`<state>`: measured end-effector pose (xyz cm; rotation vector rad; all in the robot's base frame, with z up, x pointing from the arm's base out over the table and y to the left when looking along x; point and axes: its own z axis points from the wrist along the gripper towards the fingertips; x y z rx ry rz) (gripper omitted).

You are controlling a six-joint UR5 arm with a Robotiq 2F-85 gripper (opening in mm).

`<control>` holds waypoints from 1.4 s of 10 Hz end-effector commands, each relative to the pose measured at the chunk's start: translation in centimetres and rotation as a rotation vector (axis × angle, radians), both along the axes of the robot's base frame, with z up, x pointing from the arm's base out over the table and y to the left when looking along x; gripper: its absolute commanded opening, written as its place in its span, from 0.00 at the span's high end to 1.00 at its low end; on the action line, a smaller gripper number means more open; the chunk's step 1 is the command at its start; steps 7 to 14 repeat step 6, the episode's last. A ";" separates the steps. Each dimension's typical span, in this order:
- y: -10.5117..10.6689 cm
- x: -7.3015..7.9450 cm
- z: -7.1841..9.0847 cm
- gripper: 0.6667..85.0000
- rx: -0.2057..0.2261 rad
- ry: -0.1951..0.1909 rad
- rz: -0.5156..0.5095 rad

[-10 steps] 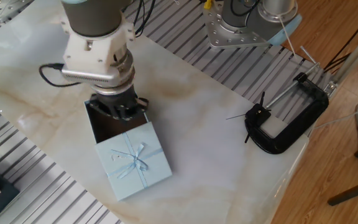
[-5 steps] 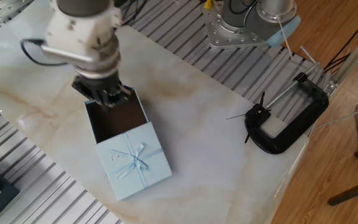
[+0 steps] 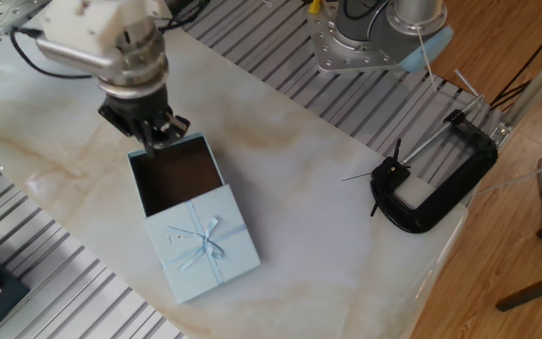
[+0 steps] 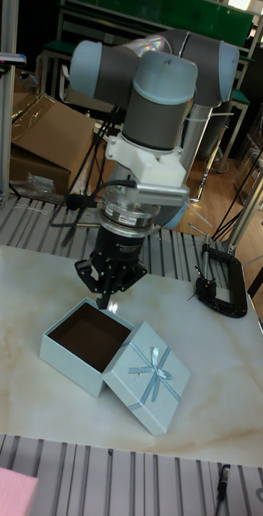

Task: Open a box

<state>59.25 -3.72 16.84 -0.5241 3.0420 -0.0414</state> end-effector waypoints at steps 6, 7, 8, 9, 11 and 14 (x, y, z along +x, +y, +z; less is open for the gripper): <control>-2.6 -5.8 -0.3 0.99 0.022 0.167 -0.424; -2.6 -5.8 -0.3 0.99 0.022 0.167 -0.424; -2.6 -5.8 -0.3 0.99 0.022 0.167 -0.424; -2.6 -5.8 -0.3 0.99 0.022 0.167 -0.424; -2.6 -5.8 -0.3 0.99 0.022 0.167 -0.424; -2.6 -5.8 -0.3 0.99 0.022 0.167 -0.424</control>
